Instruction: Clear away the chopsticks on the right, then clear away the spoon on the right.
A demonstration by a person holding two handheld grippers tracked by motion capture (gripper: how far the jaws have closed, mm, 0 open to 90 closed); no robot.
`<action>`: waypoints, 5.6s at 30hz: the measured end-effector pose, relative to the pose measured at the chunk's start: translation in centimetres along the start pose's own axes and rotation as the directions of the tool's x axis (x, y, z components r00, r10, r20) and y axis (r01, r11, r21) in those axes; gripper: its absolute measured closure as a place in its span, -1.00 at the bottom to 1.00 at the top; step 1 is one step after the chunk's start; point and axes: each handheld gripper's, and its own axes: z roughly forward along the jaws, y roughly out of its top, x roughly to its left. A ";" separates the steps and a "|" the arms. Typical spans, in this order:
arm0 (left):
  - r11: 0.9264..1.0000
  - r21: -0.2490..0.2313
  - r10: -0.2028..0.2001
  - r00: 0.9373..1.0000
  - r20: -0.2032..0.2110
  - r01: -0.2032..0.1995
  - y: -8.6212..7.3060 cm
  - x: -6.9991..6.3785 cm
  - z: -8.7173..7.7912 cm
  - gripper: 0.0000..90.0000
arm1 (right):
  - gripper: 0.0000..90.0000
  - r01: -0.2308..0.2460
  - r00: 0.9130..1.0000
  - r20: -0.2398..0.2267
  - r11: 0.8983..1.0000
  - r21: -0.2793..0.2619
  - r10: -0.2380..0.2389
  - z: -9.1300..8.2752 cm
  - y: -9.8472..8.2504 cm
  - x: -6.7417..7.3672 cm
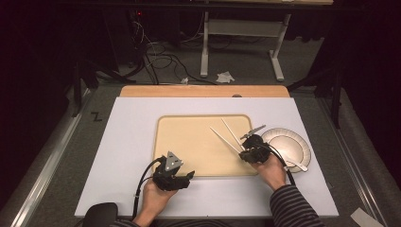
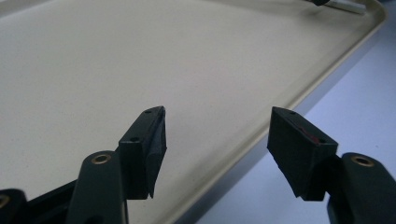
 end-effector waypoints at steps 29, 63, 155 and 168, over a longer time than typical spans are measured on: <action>1.000 -0.006 -0.001 1.000 0.000 0.001 0.2 0.1 -0.2 -0.16 | 0.99 0.006 1.000 -0.004 0.995 0.104 -0.006 3.9 0.7 0.7; 1.000 0.005 0.014 1.000 0.001 -0.014 -0.2 -0.1 -0.1 -0.16 | 1.00 -0.038 0.999 0.021 0.997 0.067 0.037 4.9 1.7 0.5; 1.000 0.000 -0.006 1.000 -0.004 0.006 0.1 0.5 -0.9 -0.16 | 0.34 0.028 0.999 -0.015 0.994 -0.109 -0.029 -1.6 -2.5 0.7; 1.000 -0.010 -0.025 1.000 -0.018 0.025 0.2 0.8 -1.5 -0.17 | 0.46 -0.053 0.997 0.049 0.979 -0.196 0.064 -3.8 -3.2 -1.6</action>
